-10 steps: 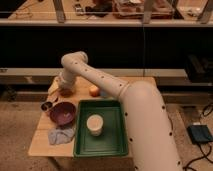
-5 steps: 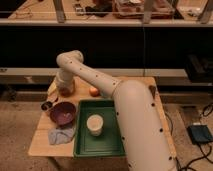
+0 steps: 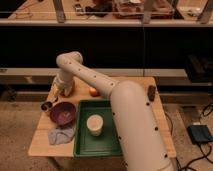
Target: Place fork in plastic cup
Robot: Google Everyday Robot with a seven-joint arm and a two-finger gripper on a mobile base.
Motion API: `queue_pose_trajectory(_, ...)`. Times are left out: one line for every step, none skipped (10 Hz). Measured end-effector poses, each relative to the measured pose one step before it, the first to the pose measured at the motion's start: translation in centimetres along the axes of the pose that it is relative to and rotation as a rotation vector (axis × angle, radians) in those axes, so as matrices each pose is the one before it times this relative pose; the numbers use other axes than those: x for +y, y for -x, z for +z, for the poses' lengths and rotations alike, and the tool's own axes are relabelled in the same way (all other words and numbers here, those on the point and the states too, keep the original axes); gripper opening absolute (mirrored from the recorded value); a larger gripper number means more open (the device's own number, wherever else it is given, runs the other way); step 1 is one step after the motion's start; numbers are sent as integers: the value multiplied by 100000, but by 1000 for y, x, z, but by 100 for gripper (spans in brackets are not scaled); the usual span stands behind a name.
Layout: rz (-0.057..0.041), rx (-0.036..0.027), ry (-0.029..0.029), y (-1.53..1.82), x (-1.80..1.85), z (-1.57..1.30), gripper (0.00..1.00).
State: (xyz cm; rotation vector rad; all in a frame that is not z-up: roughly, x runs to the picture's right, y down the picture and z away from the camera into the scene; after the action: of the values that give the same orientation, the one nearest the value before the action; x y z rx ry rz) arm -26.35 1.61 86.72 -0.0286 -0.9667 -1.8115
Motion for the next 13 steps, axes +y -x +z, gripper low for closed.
queue_pose_trajectory(-394, -689, -62, 45, -16, 105, 52)
queue_pose_trajectory(-741, -977, -106, 5, -182, 226, 52)
queue_pose_trajectory(-892, -923, -95, -31, -286, 245, 52)
queue_pose_trajectory(-739, -768, -154, -32, -277, 243, 51)
queue_pose_trajectory(-536, -930, -47, 59, -33, 252, 43)
queue_pose_trajectory(-251, -447, -106, 21, 8, 110, 35)
queue_pose_trajectory(-249, -265, -64, 15, 34, 89, 27)
queue_pose_trajectory(-404, -586, -97, 32, -92, 85, 15)
queue_pose_trajectory(-285, -232, -190, -22, -62, 55, 6)
queue_pose_trajectory(-411, -428, -325, 25, -59, 37, 0)
queue_pose_trajectory(-436, -251, -382, 24, -59, -13, 0)
queue_pose_trajectory(-905, 192, -2251, -54, -214, -296, 0)
queue_pose_trajectory(-583, 446, -1017, -71, -148, -541, 0)
